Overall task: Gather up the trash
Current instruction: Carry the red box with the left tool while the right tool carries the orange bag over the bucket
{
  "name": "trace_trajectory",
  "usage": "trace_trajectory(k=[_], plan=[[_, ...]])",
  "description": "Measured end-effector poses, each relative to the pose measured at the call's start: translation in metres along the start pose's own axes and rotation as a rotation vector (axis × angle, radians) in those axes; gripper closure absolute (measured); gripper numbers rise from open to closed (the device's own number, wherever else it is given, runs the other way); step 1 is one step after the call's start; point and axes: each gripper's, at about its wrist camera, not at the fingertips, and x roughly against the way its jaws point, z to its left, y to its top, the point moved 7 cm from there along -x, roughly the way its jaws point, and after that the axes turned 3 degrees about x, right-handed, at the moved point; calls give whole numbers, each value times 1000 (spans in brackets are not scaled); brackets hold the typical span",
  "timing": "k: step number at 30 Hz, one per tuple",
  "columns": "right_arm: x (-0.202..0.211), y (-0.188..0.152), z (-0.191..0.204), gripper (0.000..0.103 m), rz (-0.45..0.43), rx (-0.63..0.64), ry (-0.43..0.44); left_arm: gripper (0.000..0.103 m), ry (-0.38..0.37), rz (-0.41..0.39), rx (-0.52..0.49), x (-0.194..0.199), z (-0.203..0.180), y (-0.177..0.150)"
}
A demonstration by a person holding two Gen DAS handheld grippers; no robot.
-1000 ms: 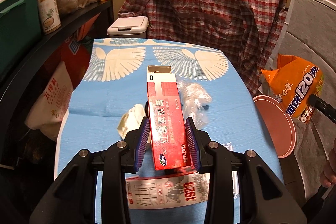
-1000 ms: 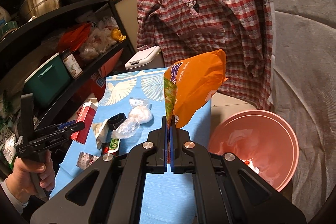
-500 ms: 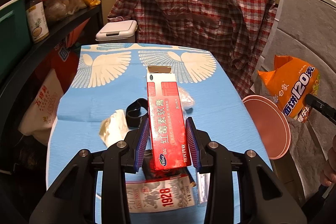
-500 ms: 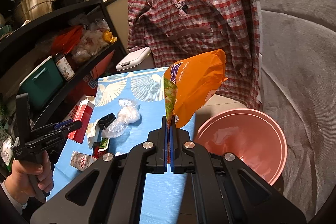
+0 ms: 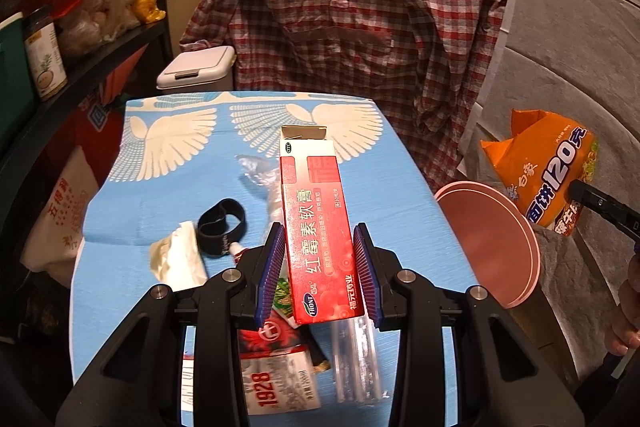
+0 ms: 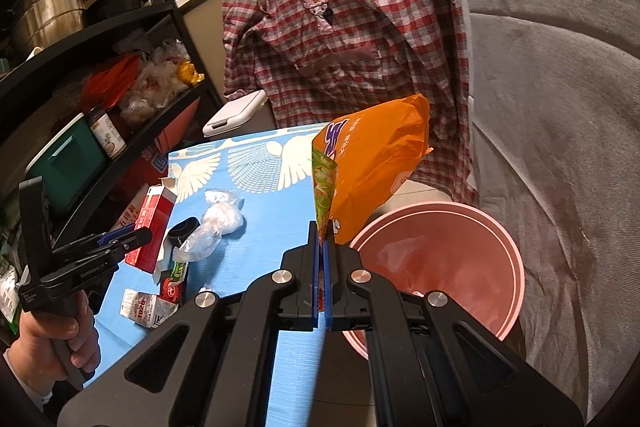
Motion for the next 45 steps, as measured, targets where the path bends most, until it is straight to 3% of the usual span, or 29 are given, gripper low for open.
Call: trace_trajectory(k=[24,45], plan=[[-1,-6,-46,101,80,-39,-99,68,-134,14,-68,-19,-94,3],[-14,-20,-70,100,171,-64,-144,67,-270,124,-156,-64,-188,-22]])
